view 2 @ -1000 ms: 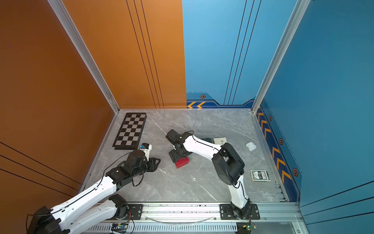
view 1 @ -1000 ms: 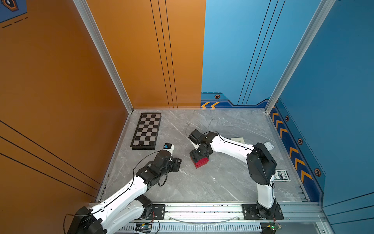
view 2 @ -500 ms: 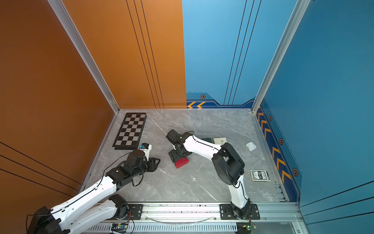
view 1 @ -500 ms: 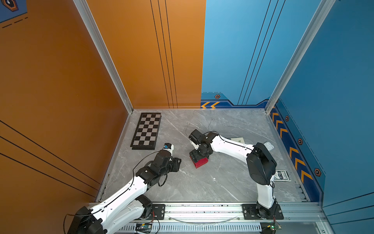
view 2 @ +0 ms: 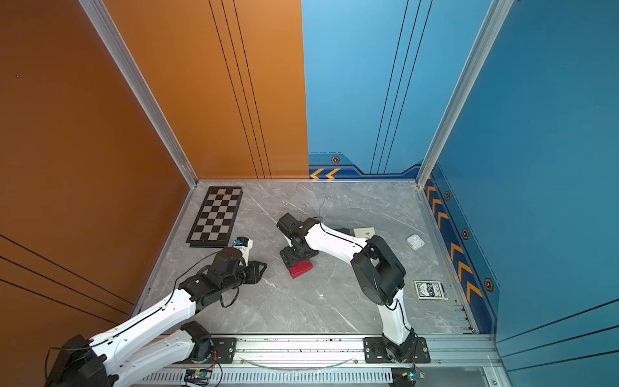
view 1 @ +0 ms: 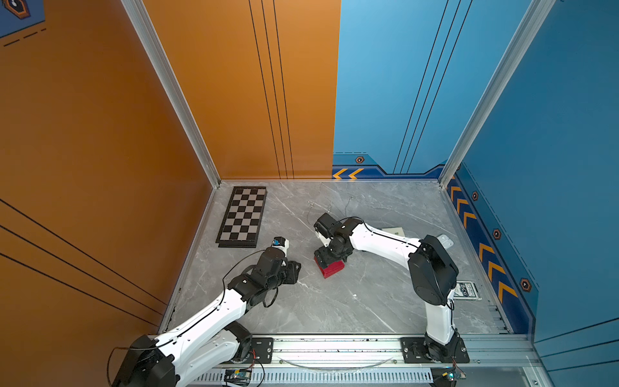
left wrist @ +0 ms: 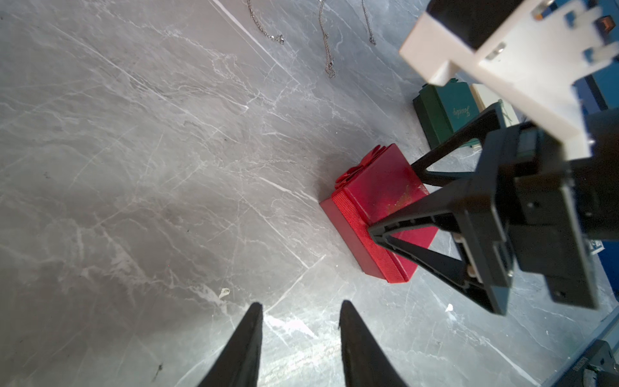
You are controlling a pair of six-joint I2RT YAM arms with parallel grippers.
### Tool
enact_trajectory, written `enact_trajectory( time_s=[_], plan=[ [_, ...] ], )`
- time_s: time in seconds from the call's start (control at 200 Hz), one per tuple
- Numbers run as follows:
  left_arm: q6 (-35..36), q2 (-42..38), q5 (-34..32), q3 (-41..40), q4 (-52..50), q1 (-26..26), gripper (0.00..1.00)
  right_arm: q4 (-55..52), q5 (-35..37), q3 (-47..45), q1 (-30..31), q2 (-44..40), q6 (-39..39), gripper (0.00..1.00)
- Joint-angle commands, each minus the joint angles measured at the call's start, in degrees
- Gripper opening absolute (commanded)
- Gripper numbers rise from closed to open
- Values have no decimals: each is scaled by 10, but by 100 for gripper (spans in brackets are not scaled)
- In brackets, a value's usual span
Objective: Take the necklace out of the lift-off lid jewelry box
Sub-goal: Close the lid on the jewelry box.
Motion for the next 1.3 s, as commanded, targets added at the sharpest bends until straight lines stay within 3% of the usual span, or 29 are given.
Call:
enact_trajectory(
  time_s=[0.0, 0.711, 1.291],
  plan=[
    [-5, 31, 24, -19, 39, 5, 39, 3, 6, -14, -10, 4, 2, 83],
    [-12, 256, 75, 22, 218, -39, 25, 3, 1, -25, -15, -7, -7, 83],
    [-13, 328, 69, 54, 246, -51, 24, 2, -8, -26, -15, -10, -8, 82]
  ],
)
